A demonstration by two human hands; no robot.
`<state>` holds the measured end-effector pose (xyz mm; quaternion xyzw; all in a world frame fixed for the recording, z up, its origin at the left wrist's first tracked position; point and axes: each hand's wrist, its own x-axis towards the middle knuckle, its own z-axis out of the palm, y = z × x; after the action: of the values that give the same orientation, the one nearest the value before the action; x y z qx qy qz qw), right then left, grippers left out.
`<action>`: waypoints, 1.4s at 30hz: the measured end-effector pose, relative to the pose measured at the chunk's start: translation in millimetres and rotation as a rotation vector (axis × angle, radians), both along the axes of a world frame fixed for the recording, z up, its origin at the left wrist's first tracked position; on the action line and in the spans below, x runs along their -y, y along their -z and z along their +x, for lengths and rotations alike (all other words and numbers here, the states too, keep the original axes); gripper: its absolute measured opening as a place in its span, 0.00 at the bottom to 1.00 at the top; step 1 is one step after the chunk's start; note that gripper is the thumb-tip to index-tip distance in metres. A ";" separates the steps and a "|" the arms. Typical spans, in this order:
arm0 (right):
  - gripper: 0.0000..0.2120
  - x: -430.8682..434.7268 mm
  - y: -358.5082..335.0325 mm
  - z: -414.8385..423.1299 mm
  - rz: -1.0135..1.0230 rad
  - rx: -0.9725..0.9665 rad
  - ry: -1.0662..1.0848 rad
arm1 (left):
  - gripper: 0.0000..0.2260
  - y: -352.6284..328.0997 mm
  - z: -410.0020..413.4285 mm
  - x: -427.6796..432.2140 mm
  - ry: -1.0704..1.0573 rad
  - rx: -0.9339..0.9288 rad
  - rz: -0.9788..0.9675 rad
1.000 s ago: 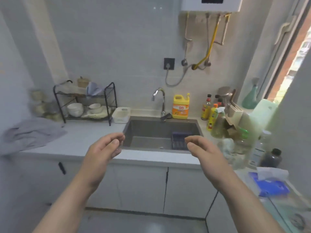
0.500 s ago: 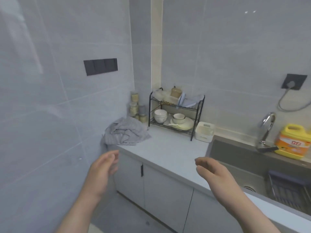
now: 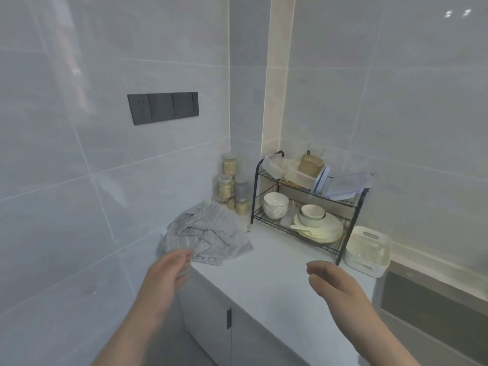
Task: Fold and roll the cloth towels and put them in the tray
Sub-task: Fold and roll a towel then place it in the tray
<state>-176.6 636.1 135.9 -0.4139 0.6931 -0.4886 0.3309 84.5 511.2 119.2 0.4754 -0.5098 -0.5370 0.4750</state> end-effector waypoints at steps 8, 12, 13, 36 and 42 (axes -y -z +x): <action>0.10 127.0 2.3 -35.7 0.002 0.005 -0.109 | 0.17 -16.0 -39.9 83.2 -0.035 0.032 0.030; 0.10 179.6 5.6 -40.5 0.020 -0.014 -0.163 | 0.11 -15.8 -41.0 132.8 -0.068 0.039 0.050; 0.10 192.5 7.1 -40.9 0.020 -0.017 -0.174 | 0.06 -13.9 -40.8 148.0 -0.077 0.036 0.055; 0.15 470.0 148.5 43.8 0.290 -0.095 -0.050 | 0.14 160.8 -27.4 474.6 0.667 0.883 -0.270; 0.22 494.5 206.9 25.1 0.250 -0.407 -0.227 | 0.24 219.5 -13.4 485.4 0.691 0.973 -0.362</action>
<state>-151.5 141.6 -71.0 -0.5347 0.7494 -0.2657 0.2862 71.1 25.8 -100.3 0.3851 -0.8751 -0.2867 0.0604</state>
